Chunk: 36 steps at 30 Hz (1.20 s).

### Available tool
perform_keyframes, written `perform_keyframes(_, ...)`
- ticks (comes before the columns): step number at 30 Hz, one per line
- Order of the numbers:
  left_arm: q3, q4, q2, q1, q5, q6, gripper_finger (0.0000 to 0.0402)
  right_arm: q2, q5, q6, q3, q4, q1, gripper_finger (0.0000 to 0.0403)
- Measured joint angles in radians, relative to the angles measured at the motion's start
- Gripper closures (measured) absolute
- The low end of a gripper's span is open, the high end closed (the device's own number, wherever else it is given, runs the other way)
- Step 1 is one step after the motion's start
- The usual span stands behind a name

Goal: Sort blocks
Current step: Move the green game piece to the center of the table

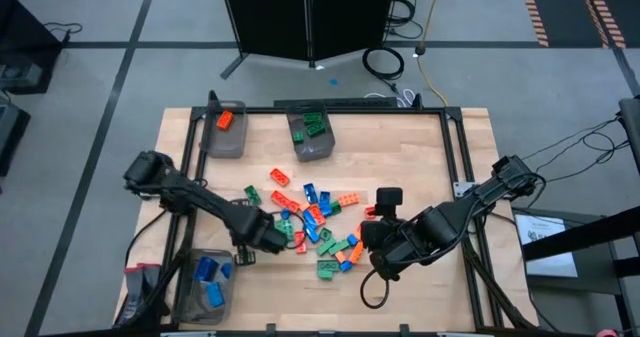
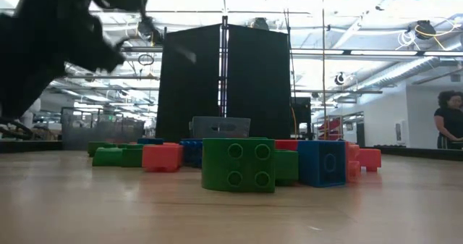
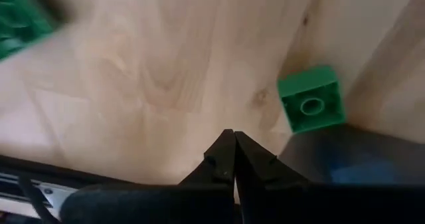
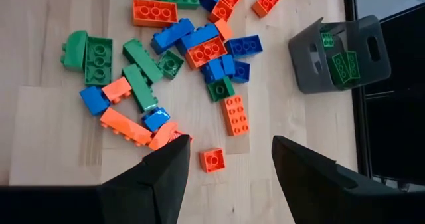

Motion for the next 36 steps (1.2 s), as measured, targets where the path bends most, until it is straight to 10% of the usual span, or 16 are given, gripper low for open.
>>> perform_keyframes(36,0.085,0.058,0.158,0.026,0.235,0.009,0.0401,0.000,0.000,-0.008,0.000,-0.036,0.001,0.0193)
